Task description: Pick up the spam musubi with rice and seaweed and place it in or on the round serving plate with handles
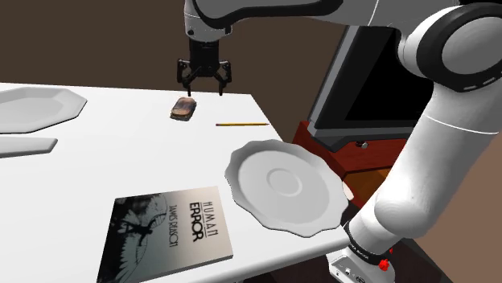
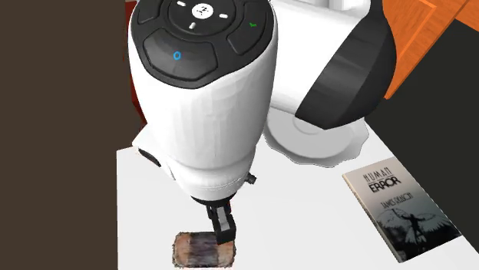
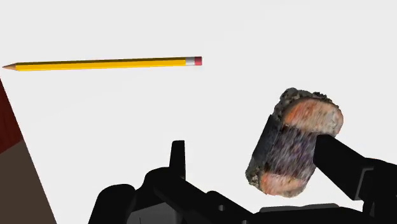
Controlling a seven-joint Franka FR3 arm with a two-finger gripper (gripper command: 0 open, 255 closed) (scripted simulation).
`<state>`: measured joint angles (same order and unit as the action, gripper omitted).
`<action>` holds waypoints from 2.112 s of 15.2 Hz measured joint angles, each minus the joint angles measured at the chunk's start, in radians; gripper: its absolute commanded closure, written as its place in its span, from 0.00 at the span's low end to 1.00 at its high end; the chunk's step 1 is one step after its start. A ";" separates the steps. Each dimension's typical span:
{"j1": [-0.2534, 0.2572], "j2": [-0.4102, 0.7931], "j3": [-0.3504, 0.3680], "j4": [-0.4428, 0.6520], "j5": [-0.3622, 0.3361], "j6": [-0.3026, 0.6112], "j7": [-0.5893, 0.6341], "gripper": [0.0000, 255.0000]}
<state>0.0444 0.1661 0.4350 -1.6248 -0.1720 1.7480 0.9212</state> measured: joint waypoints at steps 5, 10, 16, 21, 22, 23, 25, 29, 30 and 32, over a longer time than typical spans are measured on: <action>0.082 0.263 -0.011 0.322 -0.082 -0.091 0.120 0.00; 0.123 0.366 -0.023 0.442 -0.107 -0.116 0.164 0.00; 0.111 0.366 -0.026 0.371 -0.108 -0.046 0.171 0.00; 0.109 0.365 -0.026 0.366 -0.108 -0.042 0.171 0.00; 0.109 0.365 -0.026 0.366 -0.108 -0.041 0.171 1.00; 0.109 0.365 -0.026 0.366 -0.108 -0.041 0.171 1.00; 0.109 0.365 -0.026 0.366 -0.108 -0.041 0.171 1.00; 0.109 0.360 -0.024 0.367 -0.108 -0.040 0.171 1.00; 0.109 0.360 -0.025 0.365 -0.108 -0.039 0.171 1.00; 0.109 0.358 -0.024 0.366 -0.108 -0.038 0.171 0.00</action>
<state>0.1531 0.5244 0.4105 -1.2584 -0.2798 1.7096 1.0921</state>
